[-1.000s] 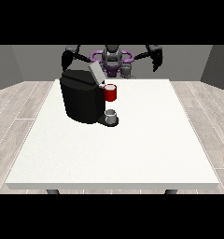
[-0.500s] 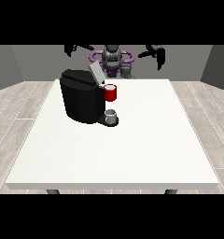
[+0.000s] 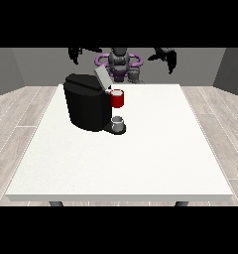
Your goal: Insert the coffee pod into the coffee machine and close the lid
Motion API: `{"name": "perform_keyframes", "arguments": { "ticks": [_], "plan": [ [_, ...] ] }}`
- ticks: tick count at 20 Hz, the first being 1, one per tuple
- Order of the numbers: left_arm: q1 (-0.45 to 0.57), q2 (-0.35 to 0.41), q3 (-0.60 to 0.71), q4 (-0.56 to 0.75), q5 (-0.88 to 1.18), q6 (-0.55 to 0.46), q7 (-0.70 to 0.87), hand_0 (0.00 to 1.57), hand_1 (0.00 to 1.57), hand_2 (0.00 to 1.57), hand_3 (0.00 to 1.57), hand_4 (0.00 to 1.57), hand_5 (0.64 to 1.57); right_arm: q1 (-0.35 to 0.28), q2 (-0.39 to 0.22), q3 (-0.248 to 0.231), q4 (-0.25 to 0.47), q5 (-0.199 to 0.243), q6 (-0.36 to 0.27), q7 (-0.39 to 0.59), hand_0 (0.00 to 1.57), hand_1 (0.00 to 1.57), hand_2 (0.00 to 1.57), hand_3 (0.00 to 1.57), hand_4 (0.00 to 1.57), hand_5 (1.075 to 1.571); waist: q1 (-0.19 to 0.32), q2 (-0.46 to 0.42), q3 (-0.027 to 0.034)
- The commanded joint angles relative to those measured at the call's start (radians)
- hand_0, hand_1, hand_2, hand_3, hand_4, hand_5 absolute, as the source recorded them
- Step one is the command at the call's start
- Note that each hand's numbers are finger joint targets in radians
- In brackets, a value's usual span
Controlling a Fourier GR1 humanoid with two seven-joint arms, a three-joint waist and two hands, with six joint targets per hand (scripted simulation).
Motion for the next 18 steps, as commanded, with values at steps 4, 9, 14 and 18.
{"name": "perform_keyframes", "arguments": {
  "ticks": [4, 9, 14, 18],
  "plan": [
    [0.047, -0.003, -0.071, -0.144, 0.053, 0.039, -0.004, 0.00, 0.00, 0.00, 0.00, 0.26, 1.571, -0.134, -0.029, -0.071, 0.082, -0.092, 0.031, 0.042, 0.00, 0.00, 0.00, 0.00, 0.10, 1.571, 0.012, 0.112, -0.0001],
    [0.148, -0.002, -0.088, -0.282, 0.065, 0.032, 0.050, 0.00, 0.00, 0.00, 0.00, 0.37, 1.571, -0.121, 0.021, -0.034, 0.109, -0.081, 0.001, 0.016, 0.00, 0.00, 0.00, 0.00, 0.06, 1.571, -0.003, 0.118, -0.0001],
    [0.162, 0.020, -0.092, -0.347, 0.084, 0.032, 0.070, 0.00, 0.00, 0.00, 0.00, 0.37, 1.571, -0.196, 0.005, -0.009, 0.139, -0.066, 0.015, 0.036, 0.00, 0.00, 0.00, 0.00, 0.00, 1.571, -0.012, 0.158, -0.0002],
    [0.193, 0.062, -0.070, -0.364, 0.108, 0.008, 0.044, 0.00, 0.00, 0.00, 0.00, 0.37, 1.571, -0.192, 0.055, 0.047, 0.152, -0.016, -0.018, -0.004, 0.00, 0.00, 0.00, 0.00, 0.00, 1.571, -0.007, 0.183, -0.0003]
  ]
}}
